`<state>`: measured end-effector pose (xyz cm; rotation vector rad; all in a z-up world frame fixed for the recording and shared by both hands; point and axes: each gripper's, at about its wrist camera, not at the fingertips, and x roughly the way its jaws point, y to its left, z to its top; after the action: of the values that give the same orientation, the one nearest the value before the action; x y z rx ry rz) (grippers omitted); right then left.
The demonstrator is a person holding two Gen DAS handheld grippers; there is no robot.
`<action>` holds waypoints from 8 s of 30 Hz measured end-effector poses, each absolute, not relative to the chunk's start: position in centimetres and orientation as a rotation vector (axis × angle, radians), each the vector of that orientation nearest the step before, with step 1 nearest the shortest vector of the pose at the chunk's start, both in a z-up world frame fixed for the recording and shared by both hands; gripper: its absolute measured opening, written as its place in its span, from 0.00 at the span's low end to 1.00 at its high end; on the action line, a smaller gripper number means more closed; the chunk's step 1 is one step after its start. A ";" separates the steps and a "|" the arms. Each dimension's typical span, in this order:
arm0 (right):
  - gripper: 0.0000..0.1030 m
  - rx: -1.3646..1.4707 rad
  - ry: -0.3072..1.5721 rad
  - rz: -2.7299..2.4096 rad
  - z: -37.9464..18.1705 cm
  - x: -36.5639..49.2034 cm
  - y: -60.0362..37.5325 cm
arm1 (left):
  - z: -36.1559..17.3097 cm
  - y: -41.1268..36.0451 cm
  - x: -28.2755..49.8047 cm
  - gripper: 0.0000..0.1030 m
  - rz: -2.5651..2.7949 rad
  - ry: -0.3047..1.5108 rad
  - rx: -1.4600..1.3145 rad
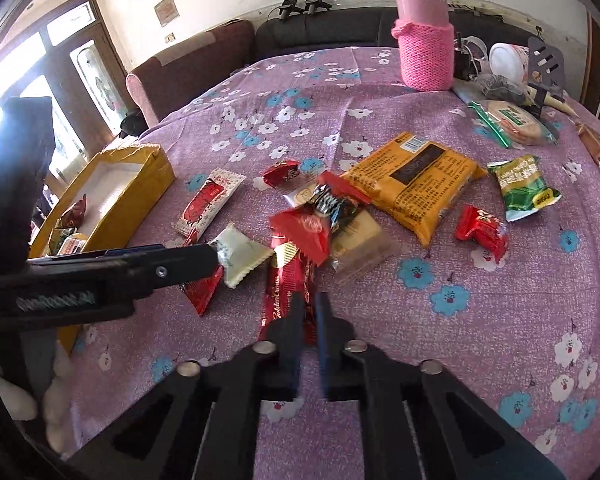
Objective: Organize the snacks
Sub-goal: 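Move both grippers back over the remaining red candies on the table, then grasp the dark-red candy bar with the right gripper, then carry the candy bar into the tray with right while left places a white-red pack there, then move the right gripper back and grasp the red-wrapped candy, then grasp the white-wrapped candy with the left gripper, then drop the white candy in the tray with left while right carries red candy there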
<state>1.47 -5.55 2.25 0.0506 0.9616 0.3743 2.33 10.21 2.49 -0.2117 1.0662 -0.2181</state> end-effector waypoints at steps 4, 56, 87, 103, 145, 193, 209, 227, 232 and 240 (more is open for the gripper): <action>0.01 0.097 0.966 0.373 2.6 1.5 -6.9 | 2.4 8.4 1.7 0.39 -0.273 1.014 -0.095; 0.18 0.023 0.956 0.403 1.6 2.6 -3.7 | 6.8 12.0 1.6 0.25 -0.188 0.887 -0.024; 0.10 0.071 1.126 0.864 5.3 -4.2 17.3 | 6.6 33.0 -7.8 0.26 0.100 0.854 -0.321; 0.48 0.025 1.024 0.790 6.6 -4.7 17.0 | 11.3 32.0 -14.6 0.44 0.100 0.600 -0.391; 0.36 0.164 1.060 0.480 1.9 3.8 1.6 | 9.0 21.3 -13.3 0.67 -0.097 0.735 -0.372; 0.63 0.078 0.936 0.546 3.6 -0.4 -3.9 | 2.5 9.0 -1.9 0.55 -0.361 1.089 0.212; 0.50 -0.041 0.952 0.531 1.9 0.0 -2.0 | 2.7 7.0 -1.5 0.55 -0.343 0.993 0.545; 0.11 0.103 0.910 0.544 3.9 -0.8 -3.9 | 5.7 10.0 -4.8 0.18 -0.346 0.938 0.153; 0.05 0.103 0.875 0.561 4.7 -1.5 -3.1 | 9.5 15.0 -7.7 0.18 -0.305 0.857 0.009; 0.05 0.159 0.912 0.550 4.5 -2.8 -3.4 | 11.7 22.4 -12.8 0.18 -0.214 0.759 -0.120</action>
<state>-2.83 -3.37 4.49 0.1585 0.9118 0.5501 -12.75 22.37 11.69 -0.1201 0.7590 -0.2137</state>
